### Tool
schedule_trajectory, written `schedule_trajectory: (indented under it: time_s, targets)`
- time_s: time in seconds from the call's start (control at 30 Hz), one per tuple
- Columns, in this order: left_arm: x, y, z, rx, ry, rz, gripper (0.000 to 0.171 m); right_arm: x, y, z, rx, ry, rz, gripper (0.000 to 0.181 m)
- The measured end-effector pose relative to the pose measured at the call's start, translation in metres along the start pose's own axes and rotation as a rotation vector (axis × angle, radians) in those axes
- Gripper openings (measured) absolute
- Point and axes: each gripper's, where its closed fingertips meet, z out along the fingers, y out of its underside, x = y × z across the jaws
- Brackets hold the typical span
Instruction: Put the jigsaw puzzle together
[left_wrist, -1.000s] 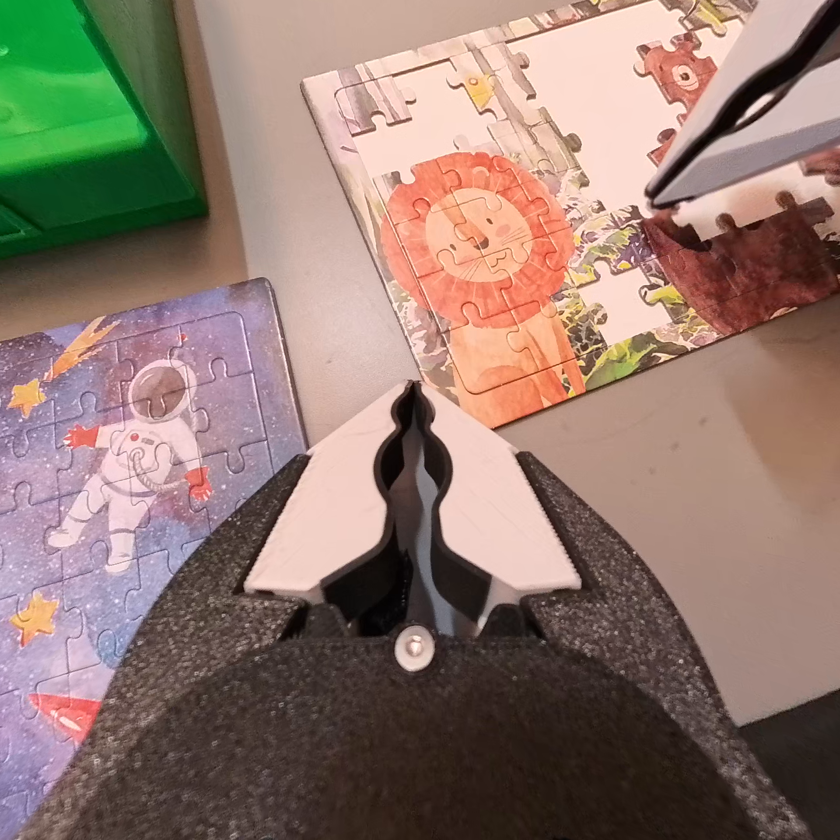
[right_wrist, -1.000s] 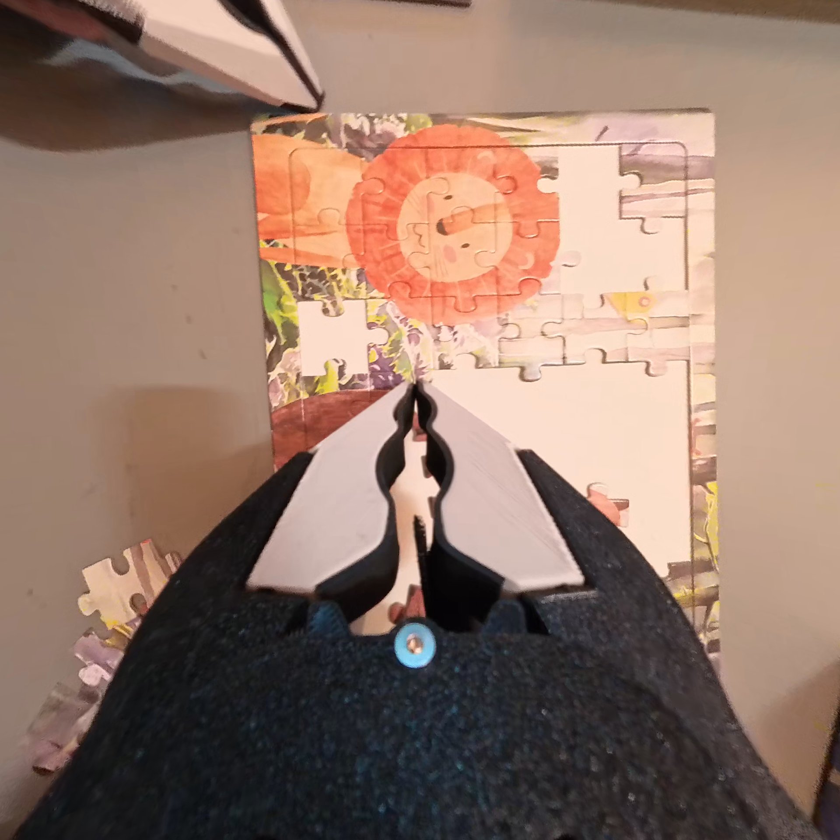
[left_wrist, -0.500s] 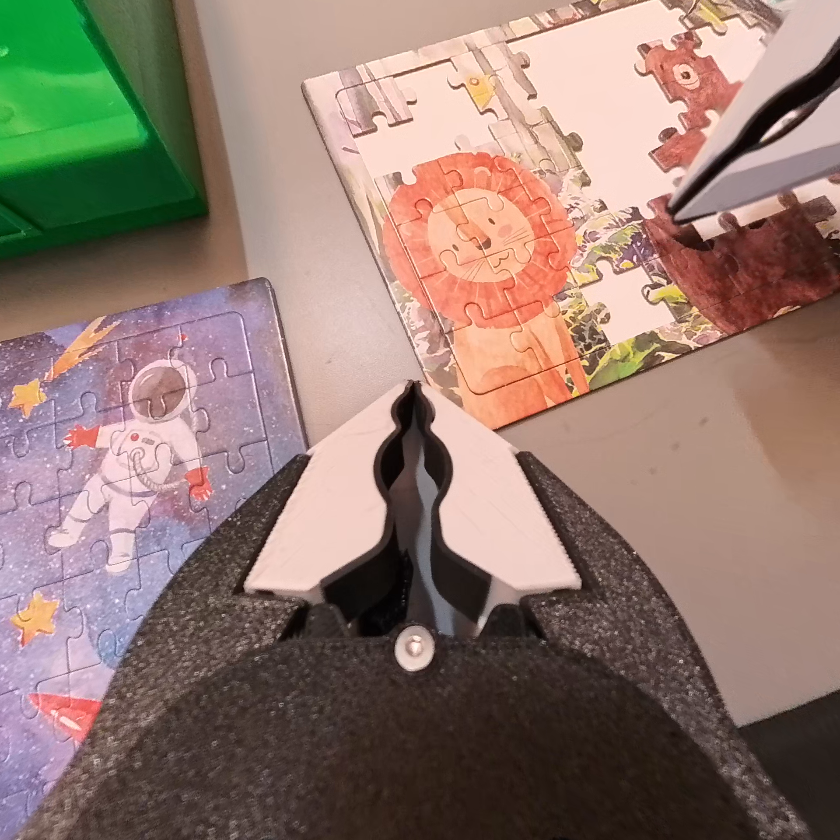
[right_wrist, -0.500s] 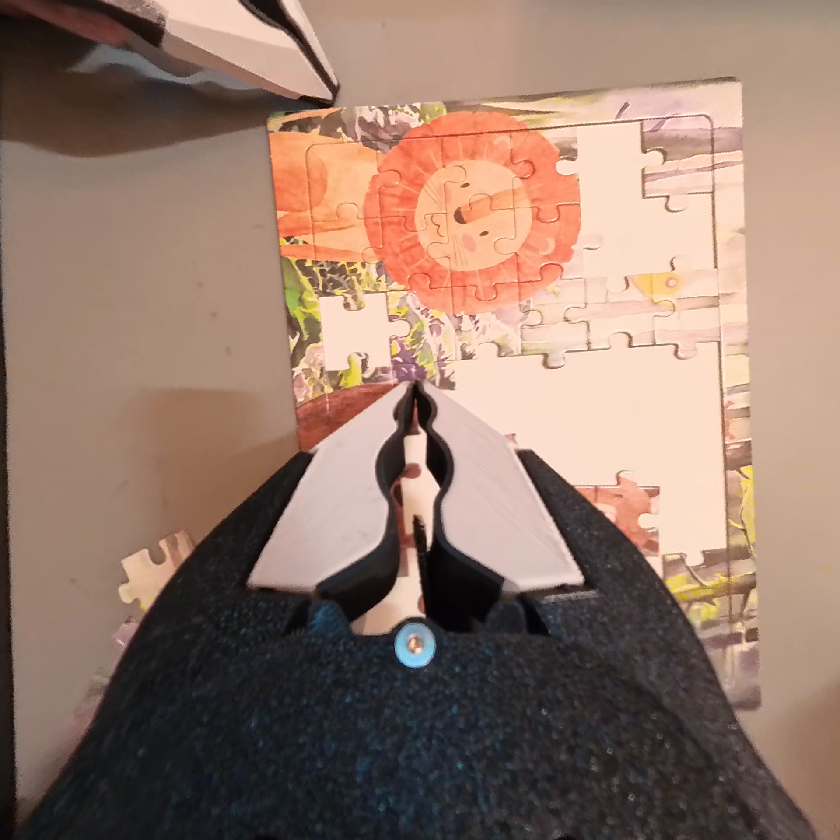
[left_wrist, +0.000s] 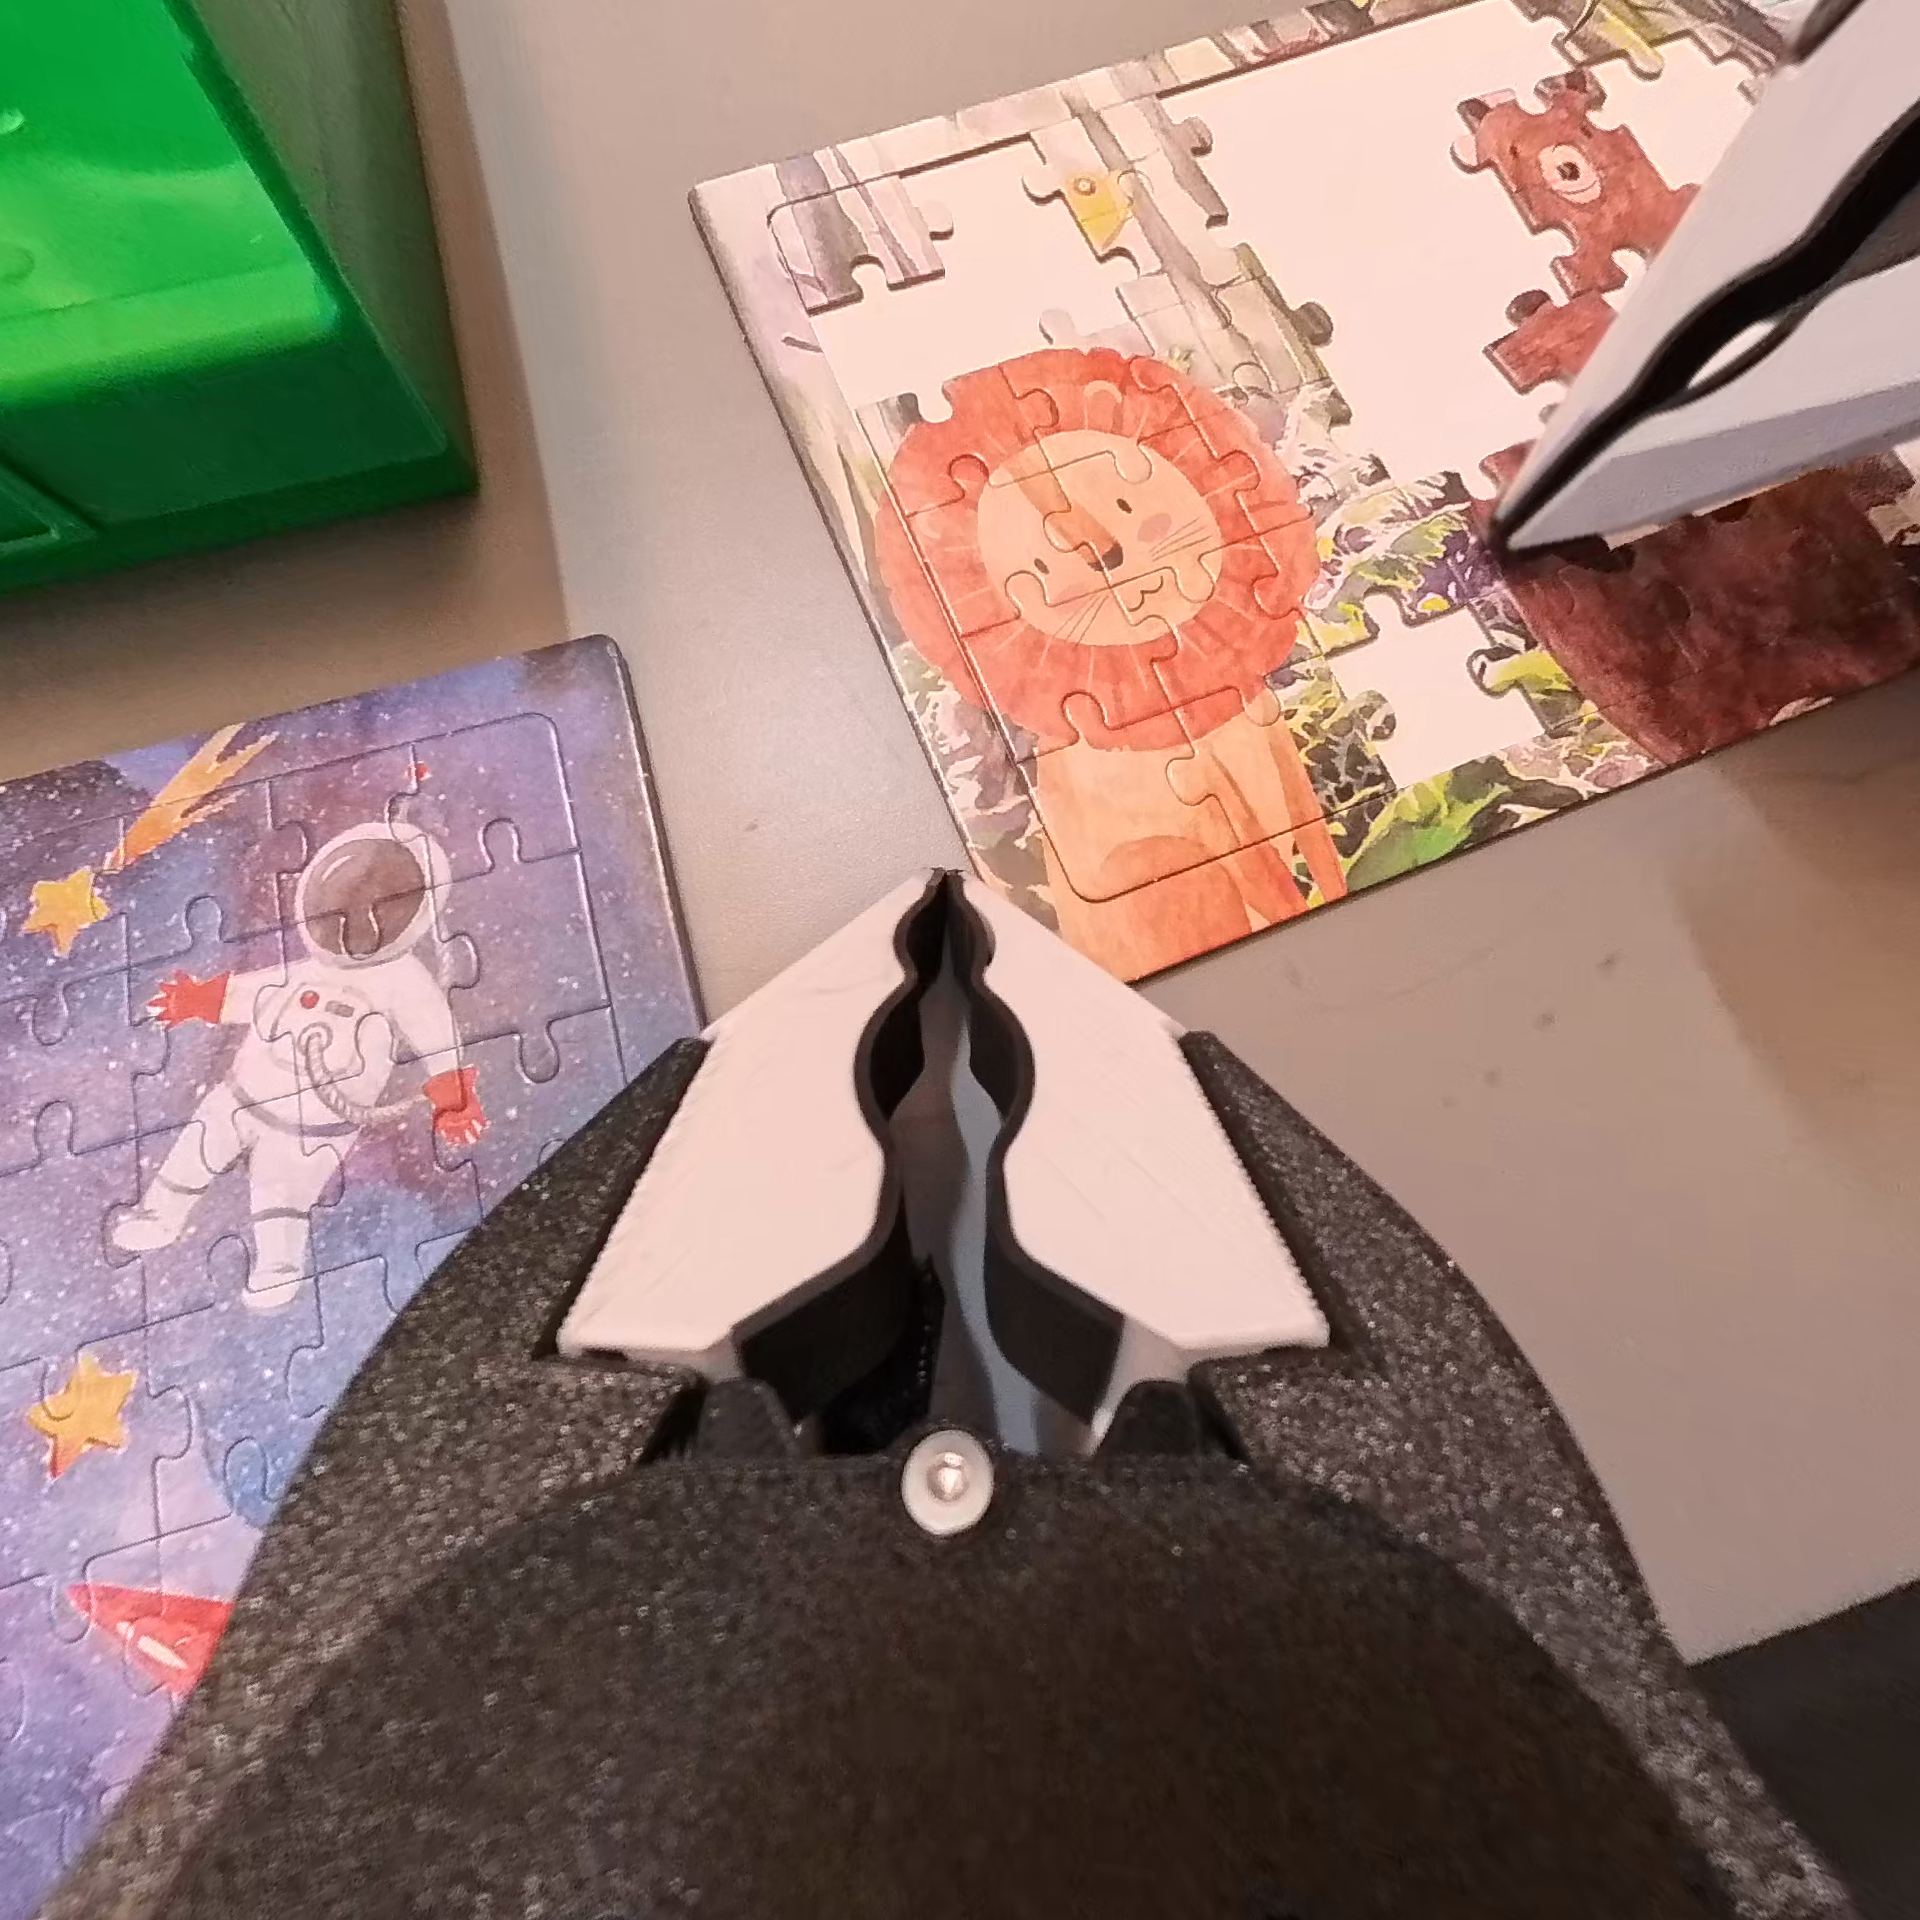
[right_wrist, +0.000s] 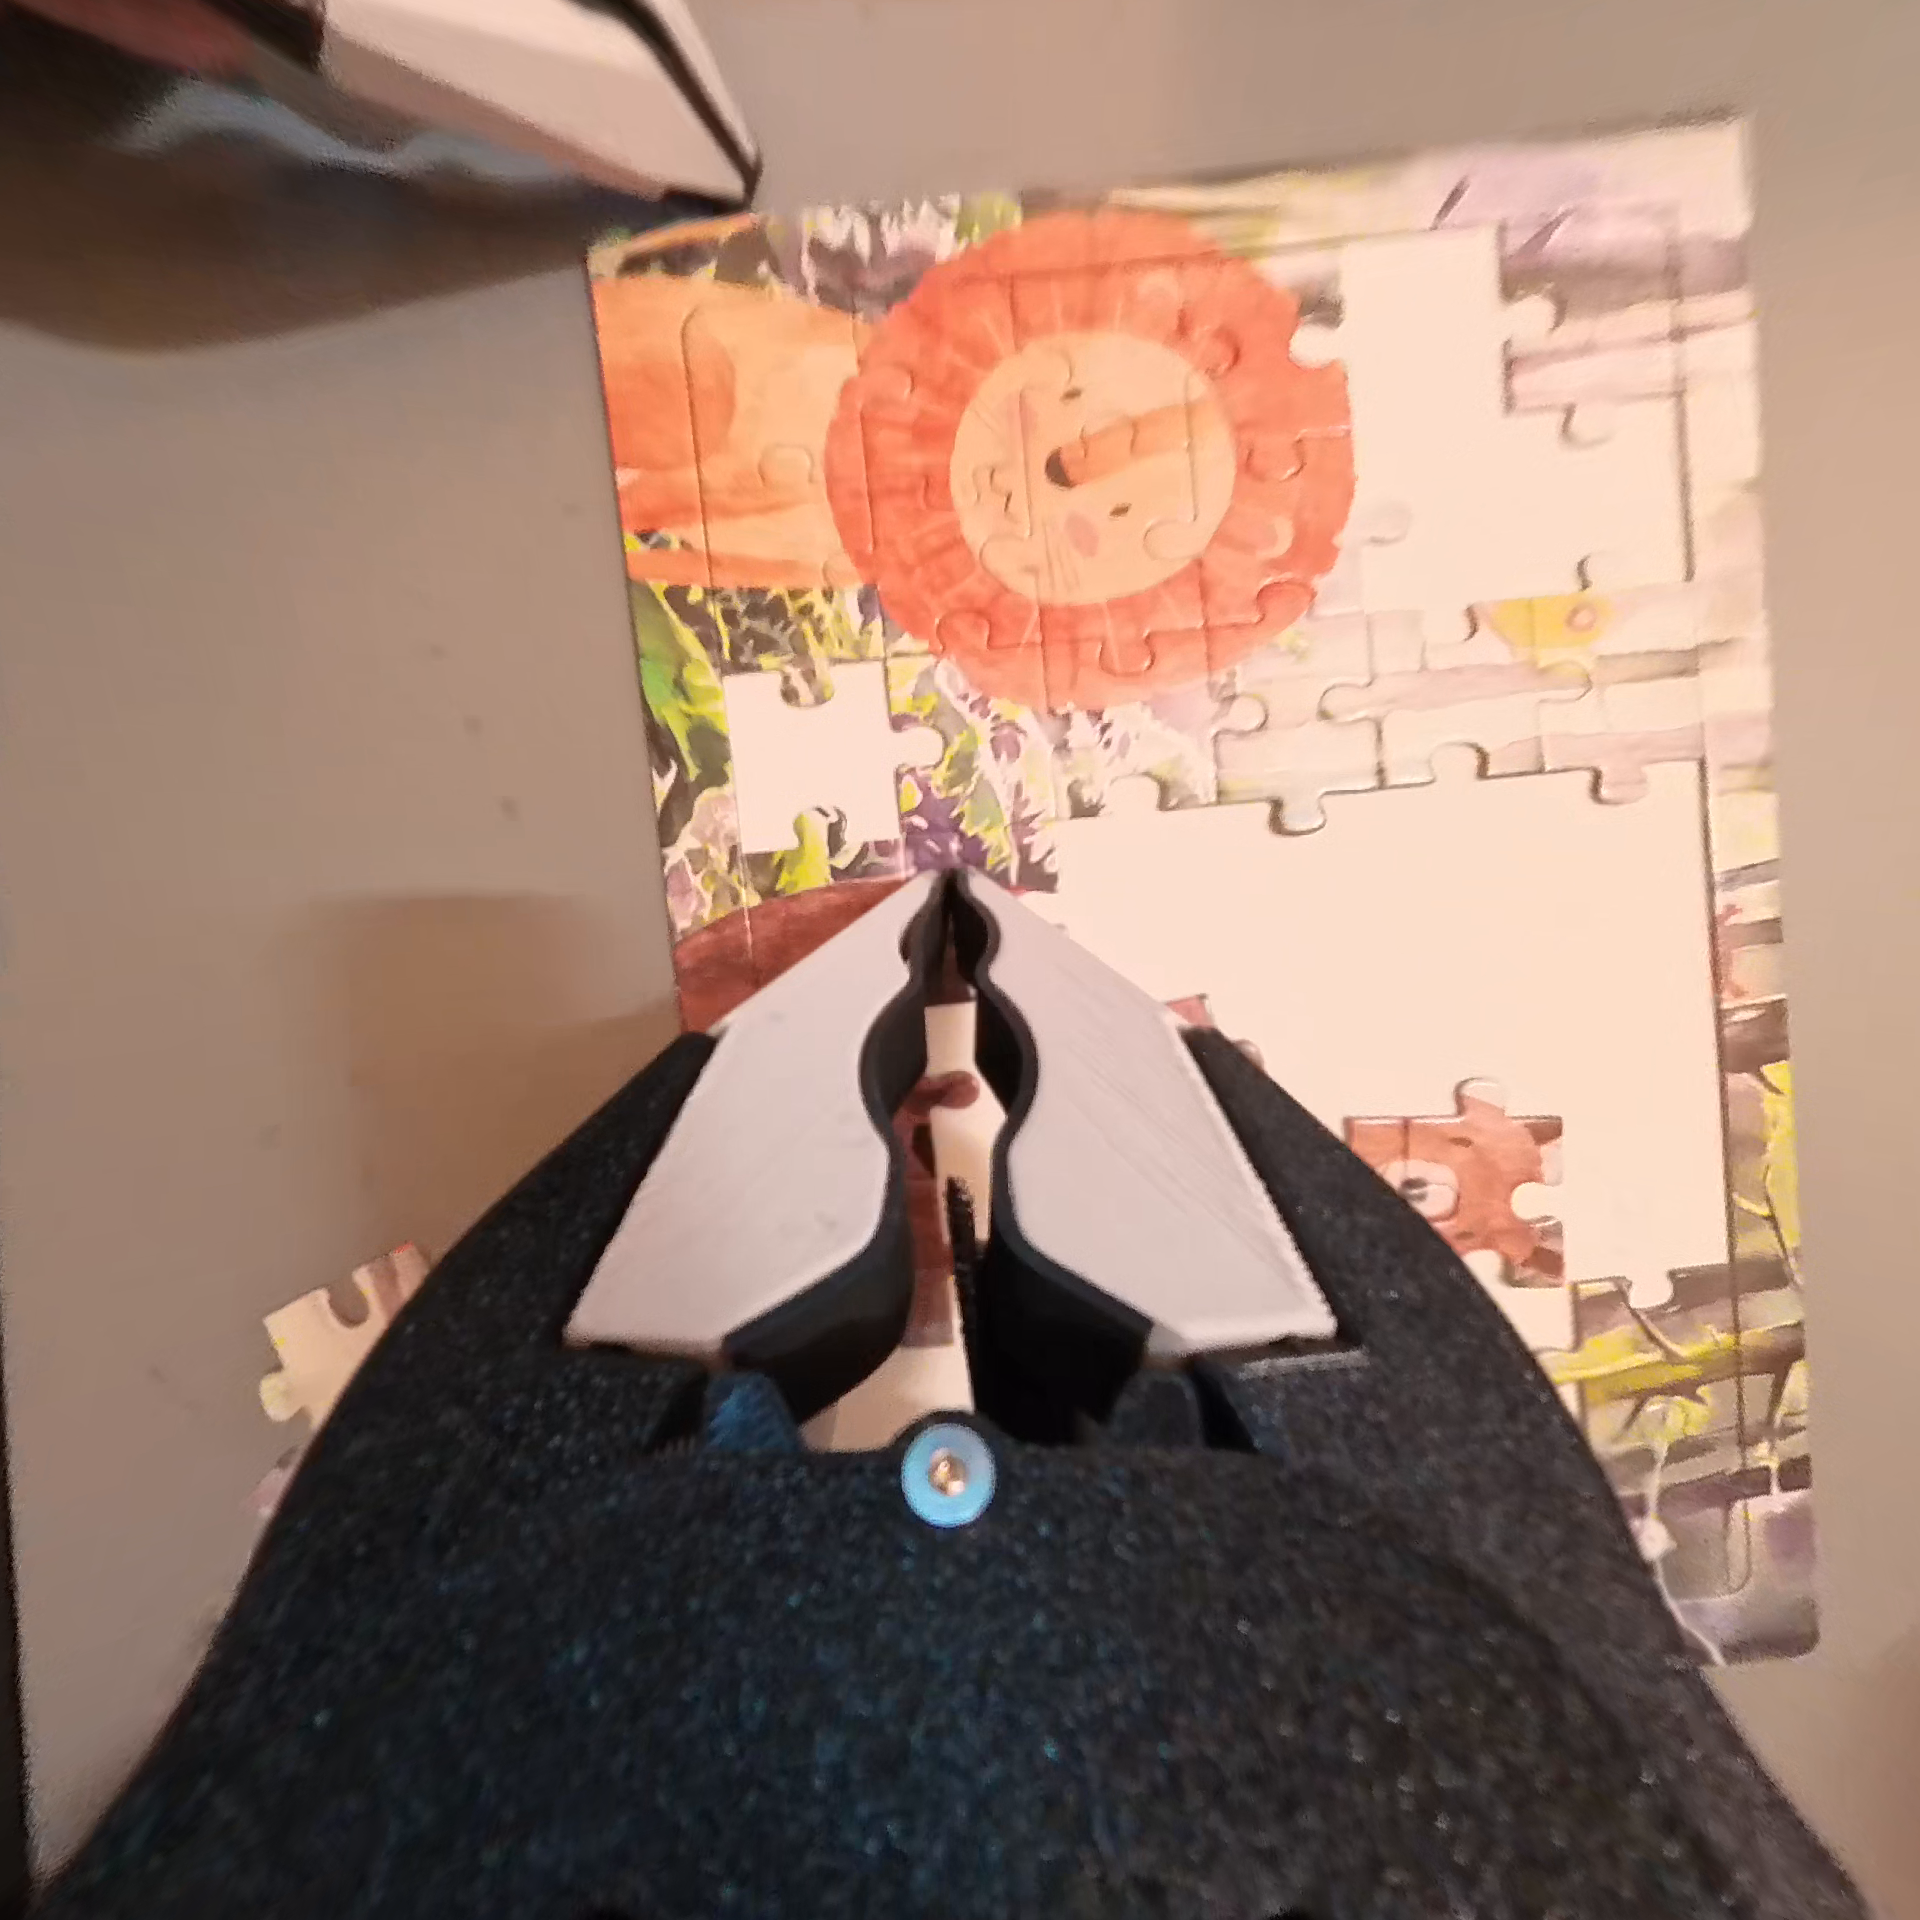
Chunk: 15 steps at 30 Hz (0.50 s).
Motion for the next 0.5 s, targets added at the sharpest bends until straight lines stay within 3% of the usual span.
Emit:
schedule_trajectory:
  time_s: [0.1,0.2,0.3,0.4,0.43,0.5]
  targets:
    - [0.0,0.0,0.0,0.0,0.006,-0.007,0.0,0.007,-0.002,-0.013,0.011,0.049,0.016,0.0]
    - [0.0,0.0,0.0,0.001,0.01,-0.011,0.0,0.015,-0.012,-0.05,0.096,0.153,0.055,0.0]
    - [0.0,0.0,0.0,0.001,0.004,-0.005,0.0,0.026,-0.015,-0.102,0.226,0.407,0.064,0.0]
    - [0.0,0.0,0.0,0.001,-0.009,0.01,0.0,0.014,-0.006,-0.154,0.403,0.633,0.098,0.0]
    - [0.0,0.0,0.0,0.001,-0.014,0.017,0.0,0.004,0.001,-0.162,0.452,0.642,0.136,0.0]
    - [0.0,0.0,0.0,0.001,-0.022,0.025,0.0,-0.022,0.022,-0.151,0.476,0.514,0.255,0.004]
